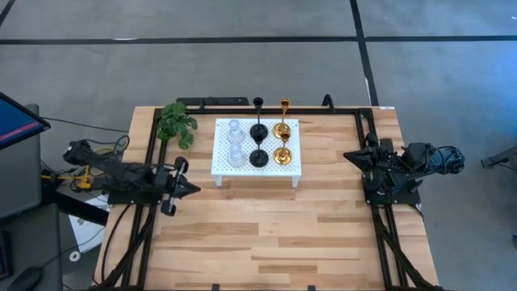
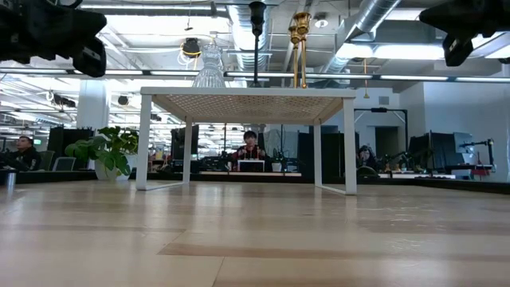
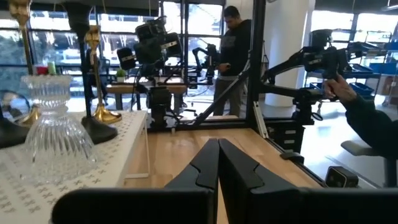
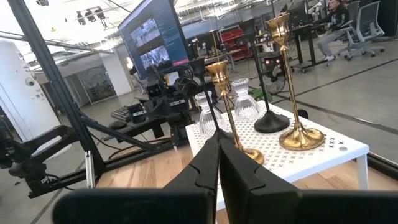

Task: Pick & Place candle stick holders
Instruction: Return to Home Position

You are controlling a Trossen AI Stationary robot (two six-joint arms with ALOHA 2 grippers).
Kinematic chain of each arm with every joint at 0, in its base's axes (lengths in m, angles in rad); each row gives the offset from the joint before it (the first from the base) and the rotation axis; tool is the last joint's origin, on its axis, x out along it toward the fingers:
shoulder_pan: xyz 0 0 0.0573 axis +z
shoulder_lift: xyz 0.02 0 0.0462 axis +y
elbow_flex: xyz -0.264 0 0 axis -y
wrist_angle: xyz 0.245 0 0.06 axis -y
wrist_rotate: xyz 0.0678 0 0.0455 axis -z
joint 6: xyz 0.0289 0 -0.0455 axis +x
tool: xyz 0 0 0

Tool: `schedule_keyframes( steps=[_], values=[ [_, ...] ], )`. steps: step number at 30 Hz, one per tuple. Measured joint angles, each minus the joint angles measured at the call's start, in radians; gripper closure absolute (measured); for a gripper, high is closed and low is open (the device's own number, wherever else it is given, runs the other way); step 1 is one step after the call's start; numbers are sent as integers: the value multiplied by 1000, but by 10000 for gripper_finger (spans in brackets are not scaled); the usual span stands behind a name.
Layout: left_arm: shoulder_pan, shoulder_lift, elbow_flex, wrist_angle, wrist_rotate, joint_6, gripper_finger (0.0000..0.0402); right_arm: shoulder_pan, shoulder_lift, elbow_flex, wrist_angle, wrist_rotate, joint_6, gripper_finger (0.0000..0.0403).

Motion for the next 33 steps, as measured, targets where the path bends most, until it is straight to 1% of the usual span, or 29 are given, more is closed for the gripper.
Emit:
schedule_keyframes(
  steps=[7,10,13,24,29,33],
  values=[
    [140,0,0,-64,149,-113,395,0,0,0,0,0,4,398],
    [183,0,0,-79,228,-128,395,0,0,0,0,0,4,398],
    [210,0,0,-81,272,-125,395,0,0,0,-2,0,4,398],
    [247,1,0,-95,275,-119,395,0,0,0,-1,2,4,398],
    [247,1,0,-95,276,-114,395,0,0,0,38,53,4,398],
    [247,1,0,-95,276,-114,395,0,0,0,56,49,-17,398]
  ],
)
